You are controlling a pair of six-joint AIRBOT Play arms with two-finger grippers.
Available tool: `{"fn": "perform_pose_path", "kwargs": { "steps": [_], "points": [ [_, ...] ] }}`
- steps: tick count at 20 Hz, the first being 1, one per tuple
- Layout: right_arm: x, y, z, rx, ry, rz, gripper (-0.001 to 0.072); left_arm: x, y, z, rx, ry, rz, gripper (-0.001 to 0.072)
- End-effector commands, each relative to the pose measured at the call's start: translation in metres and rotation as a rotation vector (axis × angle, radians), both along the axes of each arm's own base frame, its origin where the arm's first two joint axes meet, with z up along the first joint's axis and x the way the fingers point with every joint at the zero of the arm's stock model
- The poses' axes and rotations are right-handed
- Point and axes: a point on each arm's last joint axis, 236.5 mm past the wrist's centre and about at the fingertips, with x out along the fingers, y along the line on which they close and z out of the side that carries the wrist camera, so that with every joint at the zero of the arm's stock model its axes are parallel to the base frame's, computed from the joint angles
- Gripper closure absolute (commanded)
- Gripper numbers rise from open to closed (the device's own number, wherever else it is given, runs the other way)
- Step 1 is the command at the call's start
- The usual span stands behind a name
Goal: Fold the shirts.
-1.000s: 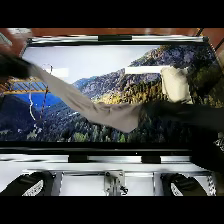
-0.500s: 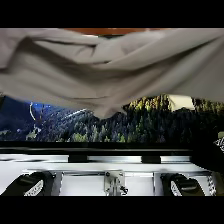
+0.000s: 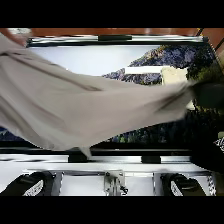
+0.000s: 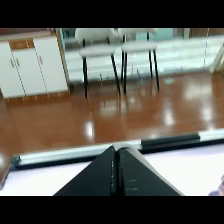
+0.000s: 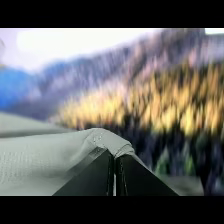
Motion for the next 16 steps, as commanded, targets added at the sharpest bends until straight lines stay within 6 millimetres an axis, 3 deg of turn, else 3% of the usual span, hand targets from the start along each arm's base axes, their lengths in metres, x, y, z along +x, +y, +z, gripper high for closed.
{"fn": "perform_pose_path", "kwargs": {
  "steps": [1, 3, 4, 6, 9, 12, 15, 16],
  "points": [
    [0.008, 0.003, -0.131, 0.047, 0.332, -0.061, 0.0646, 0.074, -0.010, -0.072, 0.038, 0.182, 0.009, 0.0680],
    [0.038, 0.005, -0.177, 0.088, 0.339, -0.110, 0.0645, 0.121, -0.018, -0.136, 0.065, 0.329, 0.009, 0.0680],
    [0.058, 0.006, -0.189, 0.116, 0.315, -0.137, 0.0645, 0.142, -0.022, -0.169, 0.078, 0.402, 0.009, 0.0680],
    [0.101, 0.010, -0.198, 0.195, 0.246, -0.195, 0.0645, 0.177, -0.029, -0.224, 0.092, 0.514, 0.006, 0.0680],
    [0.157, 0.009, -0.213, 0.344, 0.157, -0.320, 0.0645, 0.211, -0.038, -0.294, 0.086, 0.653, 0.001, 0.0679],
    [0.178, 0.002, -0.251, 0.381, 0.186, -0.406, 0.0644, 0.220, -0.040, -0.359, 0.111, 0.812, 0.005, 0.0678],
    [0.172, 0.005, -0.290, 0.358, 0.287, -0.410, 0.0625, 0.211, -0.043, -0.415, 0.121, 0.989, -0.001, 0.0678],
    [0.168, 0.007, -0.295, 0.351, 0.308, -0.401, 0.0564, 0.203, -0.047, -0.434, 0.099, 1.064, -0.007, 0.0675]
  ]
}}
